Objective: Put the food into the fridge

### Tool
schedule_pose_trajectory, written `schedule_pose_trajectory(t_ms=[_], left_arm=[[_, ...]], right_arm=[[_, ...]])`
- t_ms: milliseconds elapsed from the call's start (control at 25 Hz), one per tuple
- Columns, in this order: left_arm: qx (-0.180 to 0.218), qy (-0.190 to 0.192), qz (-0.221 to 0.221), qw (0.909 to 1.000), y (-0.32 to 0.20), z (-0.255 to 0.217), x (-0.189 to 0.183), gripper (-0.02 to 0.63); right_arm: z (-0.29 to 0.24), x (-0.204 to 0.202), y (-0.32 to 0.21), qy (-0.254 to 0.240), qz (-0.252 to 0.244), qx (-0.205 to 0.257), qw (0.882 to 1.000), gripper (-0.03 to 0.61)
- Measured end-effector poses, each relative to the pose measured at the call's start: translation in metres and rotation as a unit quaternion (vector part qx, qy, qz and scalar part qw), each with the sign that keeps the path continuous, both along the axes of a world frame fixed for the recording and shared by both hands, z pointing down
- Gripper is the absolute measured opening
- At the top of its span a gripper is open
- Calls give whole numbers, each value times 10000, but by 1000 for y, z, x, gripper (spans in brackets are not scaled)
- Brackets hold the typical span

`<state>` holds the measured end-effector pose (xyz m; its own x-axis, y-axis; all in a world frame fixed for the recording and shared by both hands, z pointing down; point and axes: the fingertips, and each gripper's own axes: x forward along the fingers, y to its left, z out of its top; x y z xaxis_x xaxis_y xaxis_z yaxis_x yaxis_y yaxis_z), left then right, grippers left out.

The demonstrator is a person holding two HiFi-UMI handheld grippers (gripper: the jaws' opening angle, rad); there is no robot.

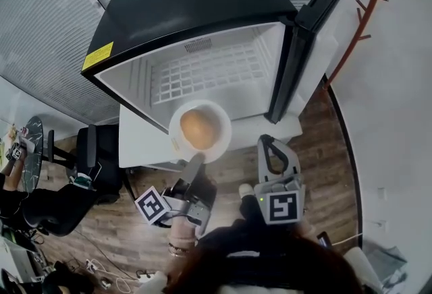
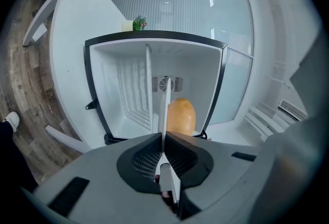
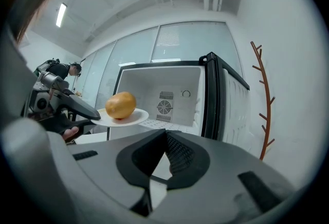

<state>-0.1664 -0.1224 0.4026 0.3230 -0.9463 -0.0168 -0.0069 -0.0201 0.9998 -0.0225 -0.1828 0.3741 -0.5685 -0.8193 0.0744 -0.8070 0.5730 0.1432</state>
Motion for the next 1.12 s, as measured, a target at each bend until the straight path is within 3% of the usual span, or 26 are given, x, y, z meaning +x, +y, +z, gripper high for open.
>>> schedule_pose_trajectory(t_ms=[1120], left_arm=[[-49, 22, -148, 9999, -80, 12, -19, 15]], right_arm=[[12, -2, -77, 81, 75, -126, 9999, 0]])
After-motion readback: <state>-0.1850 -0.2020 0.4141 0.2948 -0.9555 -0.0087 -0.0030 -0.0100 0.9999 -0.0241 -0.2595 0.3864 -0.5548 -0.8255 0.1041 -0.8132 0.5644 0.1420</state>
